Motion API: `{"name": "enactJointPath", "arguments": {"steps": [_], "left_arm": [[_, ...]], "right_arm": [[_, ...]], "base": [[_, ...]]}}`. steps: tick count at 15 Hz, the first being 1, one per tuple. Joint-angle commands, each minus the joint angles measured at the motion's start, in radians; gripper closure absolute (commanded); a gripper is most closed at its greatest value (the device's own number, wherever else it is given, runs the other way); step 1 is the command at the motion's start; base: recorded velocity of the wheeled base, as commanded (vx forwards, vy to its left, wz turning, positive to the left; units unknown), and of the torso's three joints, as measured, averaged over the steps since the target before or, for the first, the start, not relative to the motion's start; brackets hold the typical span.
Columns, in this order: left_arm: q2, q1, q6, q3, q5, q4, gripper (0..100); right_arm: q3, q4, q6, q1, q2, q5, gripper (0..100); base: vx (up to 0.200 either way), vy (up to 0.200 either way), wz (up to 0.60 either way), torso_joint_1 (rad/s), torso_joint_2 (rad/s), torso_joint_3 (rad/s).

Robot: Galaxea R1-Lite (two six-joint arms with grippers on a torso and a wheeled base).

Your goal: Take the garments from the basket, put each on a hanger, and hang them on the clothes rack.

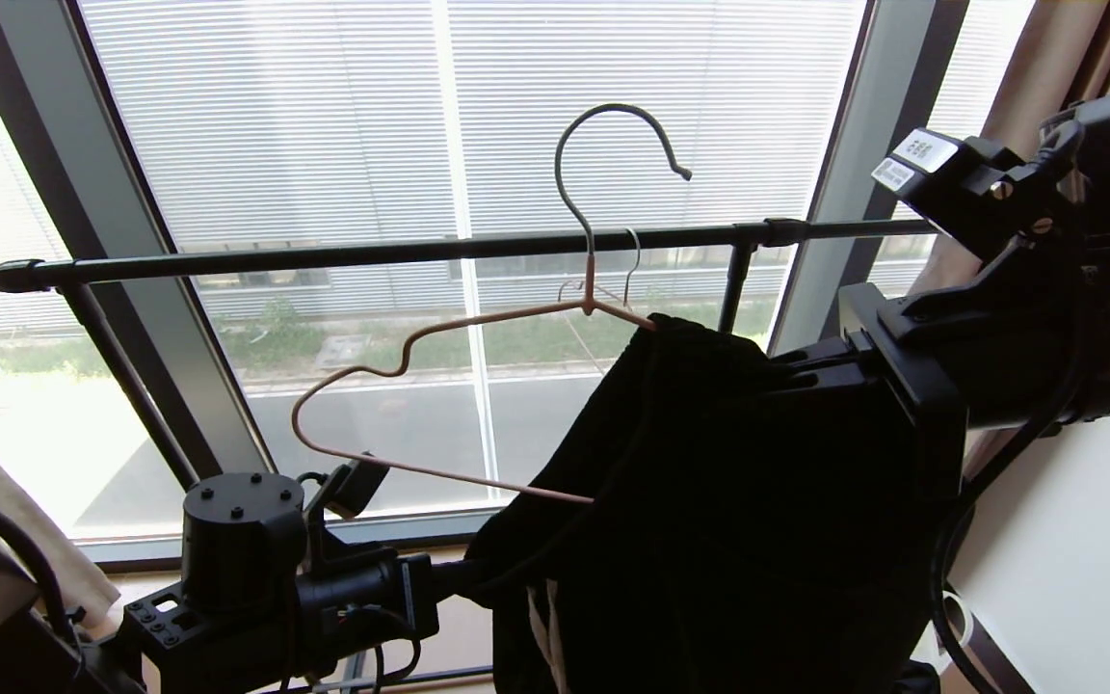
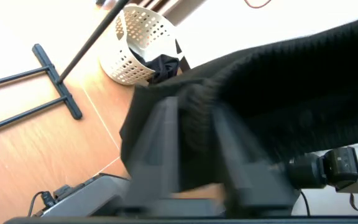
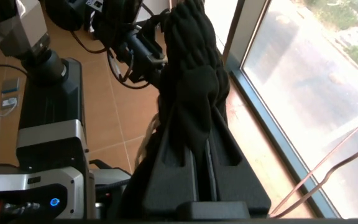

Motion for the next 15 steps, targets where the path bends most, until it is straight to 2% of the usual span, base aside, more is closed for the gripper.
{"name": "enactJointPath", "arguments": {"steps": [1, 6, 15], "left_arm": [[-0.025, 0.006, -0.001, 0.020, 0.002, -0.020, 100], [-0.055, 0.081, 0.004, 0.036, 0.010, -0.051, 100], [-0.065, 0.181, 0.047, 0.027, 0.010, -0.075, 100]], "right_arm": [[0.032, 0.002, 0.004, -0.016, -0.034, 0.000, 100], [0.125, 0.002, 0.000, -0.044, -0.089, -0.008, 100], [0.200, 0.005, -0.004, -0.065, -0.099, -0.009, 100]], "base": [[0.000, 0.000, 0.00, 0.000, 0.00, 0.000], [0.000, 0.000, 0.00, 0.000, 0.00, 0.000], [0.000, 0.000, 0.00, 0.000, 0.00, 0.000]]}}
